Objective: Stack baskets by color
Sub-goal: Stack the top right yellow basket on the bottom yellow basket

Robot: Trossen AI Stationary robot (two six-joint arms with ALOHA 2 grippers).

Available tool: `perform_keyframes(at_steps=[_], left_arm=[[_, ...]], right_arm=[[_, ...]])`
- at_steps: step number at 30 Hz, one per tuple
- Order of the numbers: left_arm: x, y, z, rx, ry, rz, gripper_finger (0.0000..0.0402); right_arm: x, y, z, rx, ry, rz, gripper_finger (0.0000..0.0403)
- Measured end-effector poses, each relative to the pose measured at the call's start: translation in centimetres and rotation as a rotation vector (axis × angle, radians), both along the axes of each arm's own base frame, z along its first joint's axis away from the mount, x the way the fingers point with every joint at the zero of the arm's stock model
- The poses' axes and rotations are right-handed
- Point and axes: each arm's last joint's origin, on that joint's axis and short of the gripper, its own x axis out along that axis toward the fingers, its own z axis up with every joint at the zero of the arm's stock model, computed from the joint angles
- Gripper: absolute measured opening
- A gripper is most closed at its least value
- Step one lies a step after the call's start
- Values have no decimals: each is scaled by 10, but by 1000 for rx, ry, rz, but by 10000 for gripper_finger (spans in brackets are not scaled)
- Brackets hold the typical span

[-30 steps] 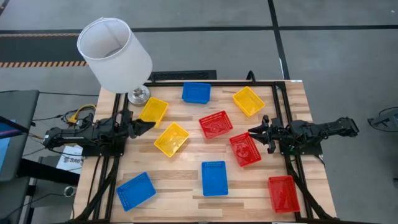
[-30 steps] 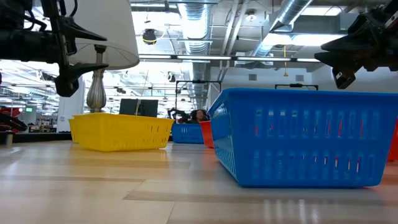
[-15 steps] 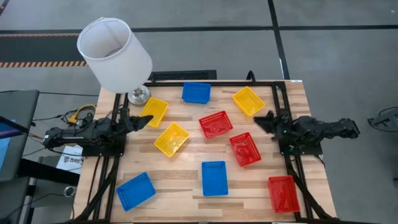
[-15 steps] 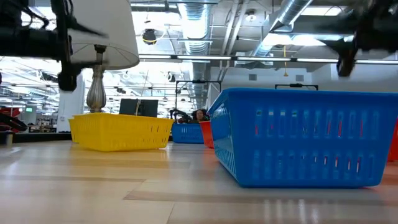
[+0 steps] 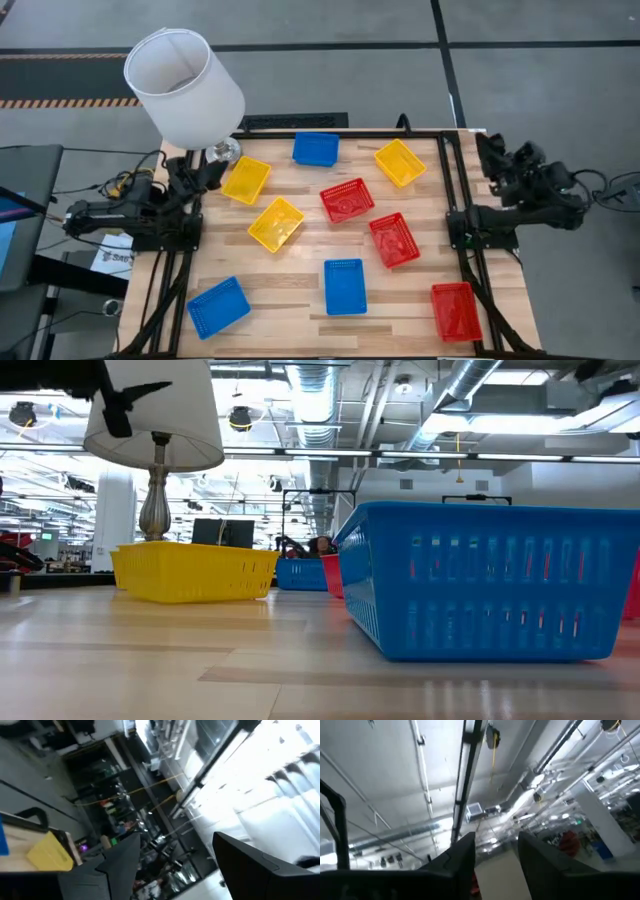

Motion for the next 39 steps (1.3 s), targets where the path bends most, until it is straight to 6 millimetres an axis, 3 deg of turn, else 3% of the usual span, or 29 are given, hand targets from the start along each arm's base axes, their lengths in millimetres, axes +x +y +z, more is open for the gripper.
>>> perform_keyframes(at_steps=[4,12,16,21,27,34,39], left_arm=[[12,1,22,-5,75,9,241],[42,-2,65,21,276,-97,241],[48,-2,85,10,451,-100,241],[48,-2,102,-7,678,-101,241],[54,-2,104,-38,821,-133,241],[69,-3,95,-42,903,-192,241],[76,0,89,-65,953,-261,241]], right_arm=[[5,-1,12,43,220,-37,185],[42,-2,36,177,700,-84,179],[60,-2,47,284,925,-100,168],[72,-1,43,477,1190,-143,163],[81,1,23,727,1400,-178,188],[103,3,12,771,1512,-196,245],[116,5,6,789,1565,-180,251]])
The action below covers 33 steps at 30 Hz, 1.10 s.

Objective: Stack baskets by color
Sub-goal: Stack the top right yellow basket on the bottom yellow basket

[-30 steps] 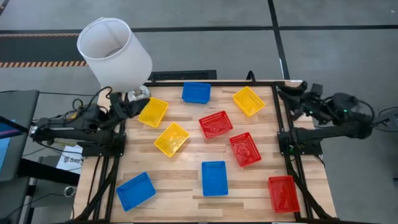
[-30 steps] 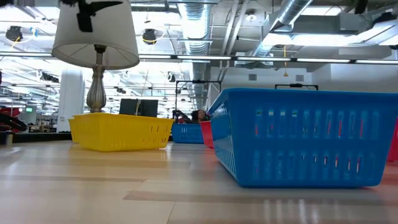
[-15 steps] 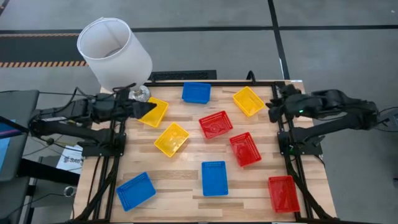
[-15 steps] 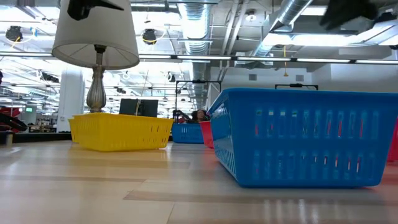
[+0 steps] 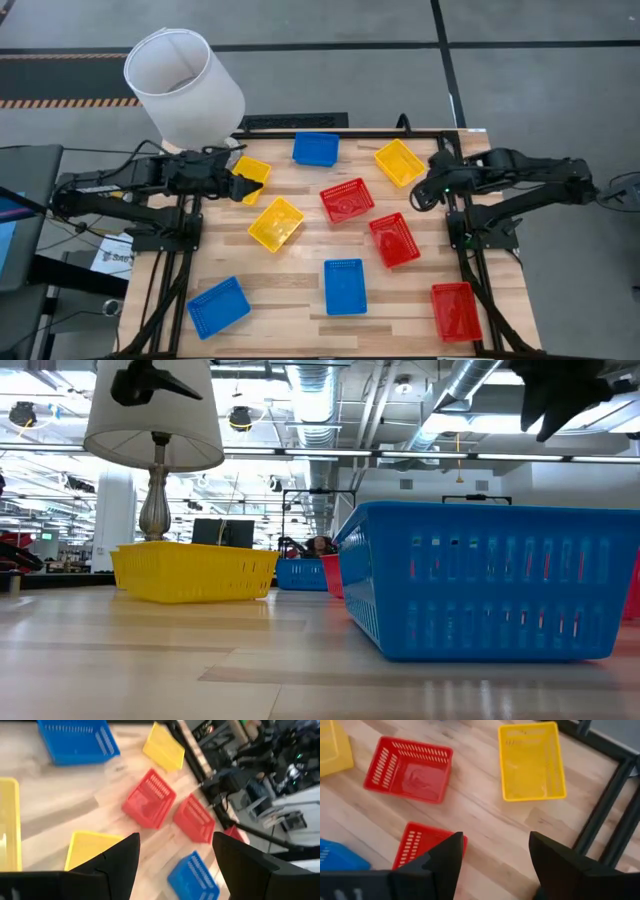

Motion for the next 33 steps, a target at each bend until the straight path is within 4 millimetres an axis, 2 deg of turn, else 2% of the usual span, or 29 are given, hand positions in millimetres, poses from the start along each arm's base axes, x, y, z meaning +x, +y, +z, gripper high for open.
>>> perform_keyframes(at_steps=[7,12,16,21,26,30,33], left_arm=[[-1,8,-2,-17,20,-38,241],[-18,11,-3,-24,65,-65,241],[-37,12,5,29,12,9,241],[-67,12,11,134,-30,143,241],[-93,9,7,101,-18,243,241],[-101,7,3,60,15,262,241],[-102,7,1,61,37,260,241]], right_arm=[[18,1,-7,20,29,17,250],[27,1,-3,-33,-57,70,249],[29,-5,9,-81,-184,106,249],[16,-21,22,-121,-287,65,249],[-3,-36,26,-129,-288,2,249],[-17,-40,27,-82,-273,-3,249],[-31,-35,31,-84,-304,22,249]])
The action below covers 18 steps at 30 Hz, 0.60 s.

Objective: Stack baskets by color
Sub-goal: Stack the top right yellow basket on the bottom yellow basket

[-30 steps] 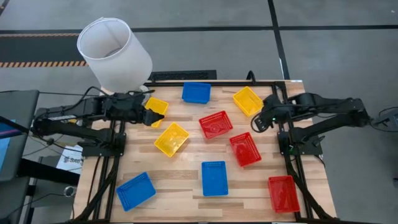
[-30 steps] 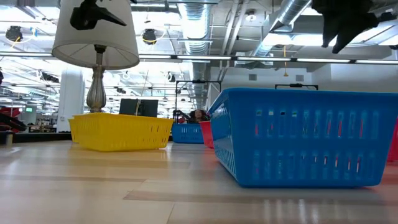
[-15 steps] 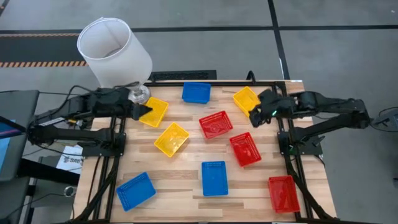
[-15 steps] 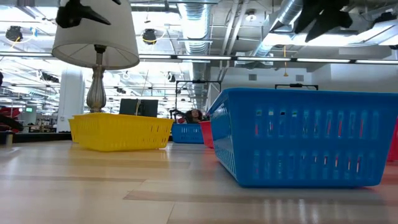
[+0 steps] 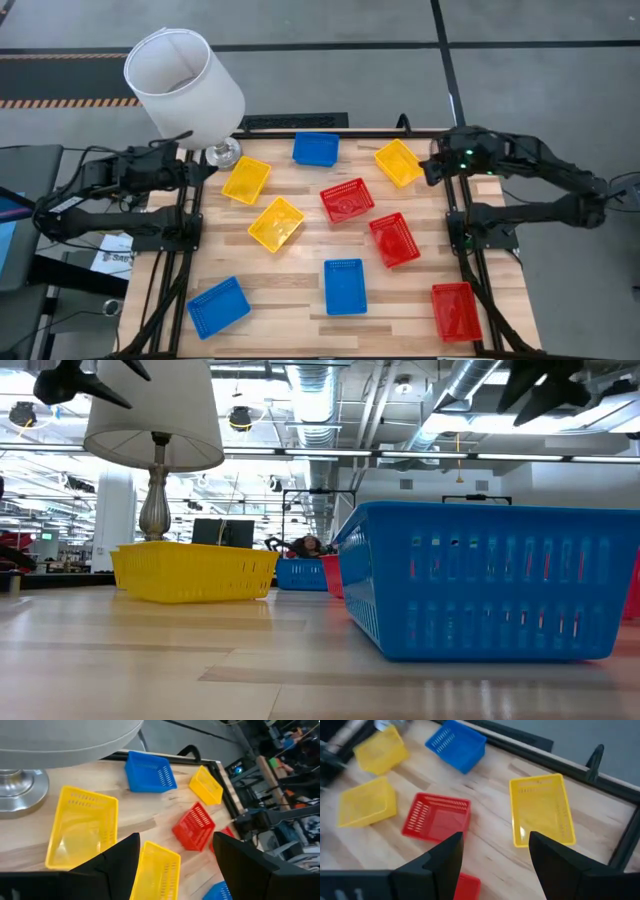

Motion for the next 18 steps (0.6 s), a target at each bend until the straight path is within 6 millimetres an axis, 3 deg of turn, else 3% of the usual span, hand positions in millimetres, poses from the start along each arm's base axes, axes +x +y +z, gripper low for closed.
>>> perform_keyframes(at_steps=[7,11,18], left_arm=[[2,1,2,12,-13,0,241],[4,2,4,40,-44,19,241],[27,2,-8,29,-105,-70,241]], right_arm=[[-33,20,10,27,-168,46,249],[-46,26,1,62,-239,19,249],[-29,33,-30,121,-332,74,249]])
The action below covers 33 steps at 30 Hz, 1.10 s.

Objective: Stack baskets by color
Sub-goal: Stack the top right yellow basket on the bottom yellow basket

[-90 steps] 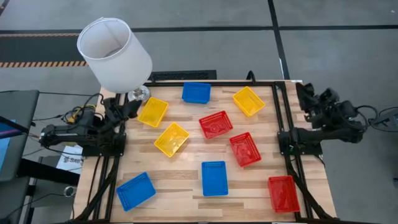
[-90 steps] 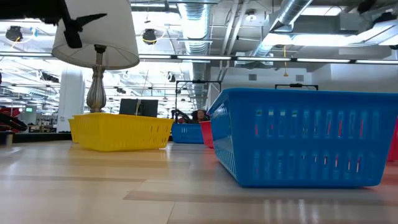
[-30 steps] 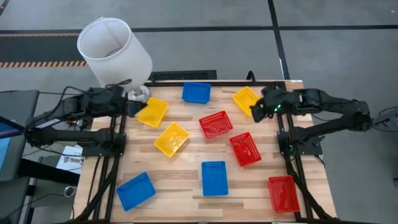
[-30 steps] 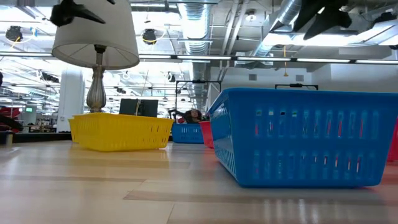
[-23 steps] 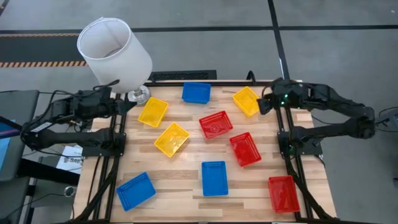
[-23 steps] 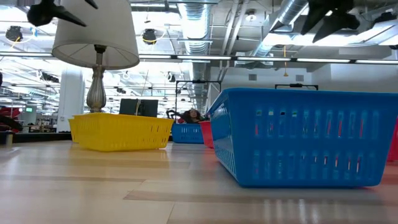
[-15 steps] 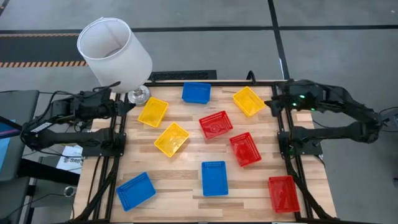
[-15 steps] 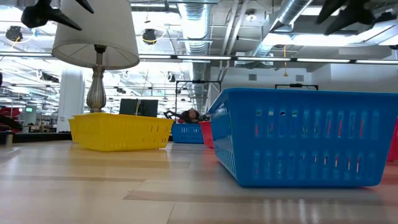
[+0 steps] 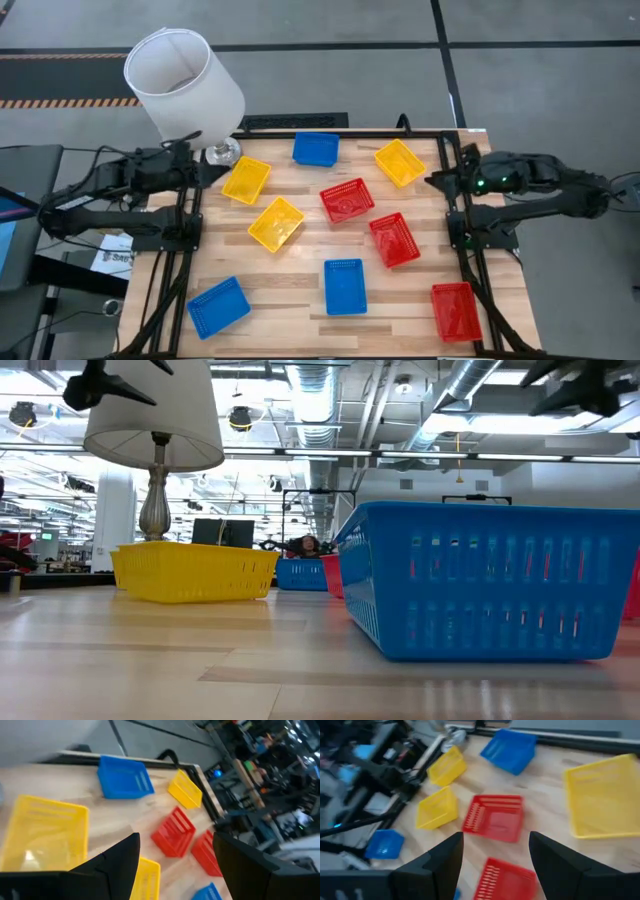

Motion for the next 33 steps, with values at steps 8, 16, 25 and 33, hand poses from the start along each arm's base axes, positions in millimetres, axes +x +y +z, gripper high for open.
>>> perform_keyframes(at_steps=[8,16,25,33], left_arm=[[17,-8,-13,-42,47,-101,241],[24,-16,-16,-48,86,-167,241],[26,-19,-19,-28,131,-173,241],[25,-19,-21,-17,156,-179,241]], right_arm=[[42,13,-7,-90,43,202,249],[66,12,-36,7,460,112,249],[81,14,-64,125,758,-9,249],[115,-18,-83,86,808,-14,249]])
